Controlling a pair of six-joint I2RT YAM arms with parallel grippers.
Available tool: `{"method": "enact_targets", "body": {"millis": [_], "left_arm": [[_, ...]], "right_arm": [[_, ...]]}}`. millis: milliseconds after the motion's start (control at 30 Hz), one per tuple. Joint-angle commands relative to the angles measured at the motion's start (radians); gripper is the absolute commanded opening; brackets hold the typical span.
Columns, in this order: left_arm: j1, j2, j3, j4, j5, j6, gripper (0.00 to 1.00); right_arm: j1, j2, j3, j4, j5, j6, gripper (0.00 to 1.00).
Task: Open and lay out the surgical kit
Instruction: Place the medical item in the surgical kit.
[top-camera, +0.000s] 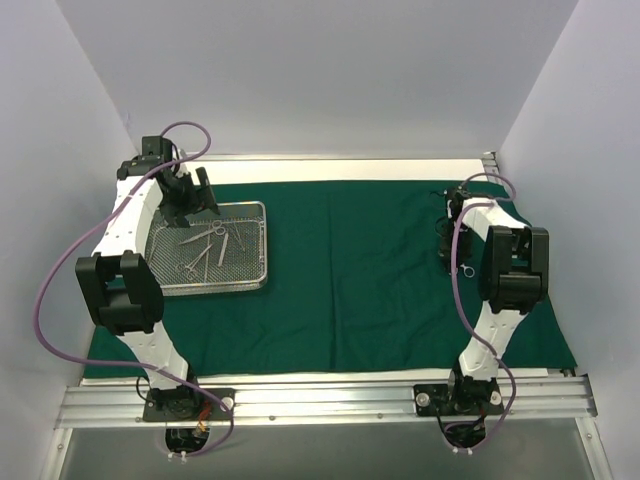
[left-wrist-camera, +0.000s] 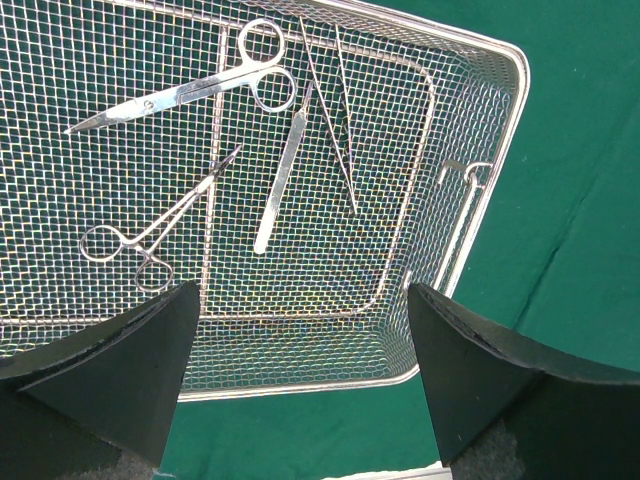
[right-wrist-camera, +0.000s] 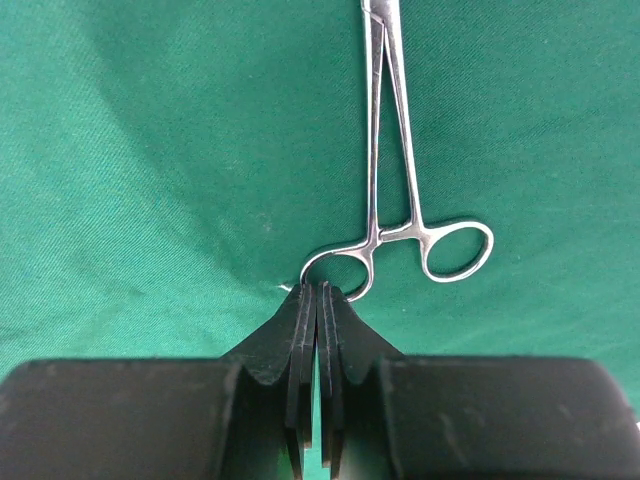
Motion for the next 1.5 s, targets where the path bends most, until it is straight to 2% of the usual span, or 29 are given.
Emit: {"method": "enact_targets", "body": {"millis": [0,567,800,1133,1333,1467], "left_arm": [[0.010,-0.034,0.013,0.002,-0.010,-0.001,0.94],[0.025,-0.010,0.025,-0.041,-0.065,-0.021,0.94],[0.025,-0.041,0.011,-0.020,-0.057,-0.018,0.95],[0.028,-0.046,-0.006,-0.007,-0.059,-0.018,0.98],[0.042,-0.041,0.006,-0.013,-0.053,-0.015,0.98],[0.047,-0.037,0.013,-0.020,-0.050,-0.012,0.98]], "right_arm": [[-0.003,-0.014,-0.017,-0.048,0.042,0.011,0.00],[-0.012,-0.051,0.025,-0.083,0.080,0.017,0.00],[-0.032,-0.129,0.084,-0.049,0.014,0.017,0.00],[-0.140,0.055,0.278,-0.036,0.092,0.051,0.00],[-0.153,0.184,0.425,-0.040,0.097,0.037,0.00],[-0.155,0.227,0.456,-0.040,0.091,0.033,0.00]]}}
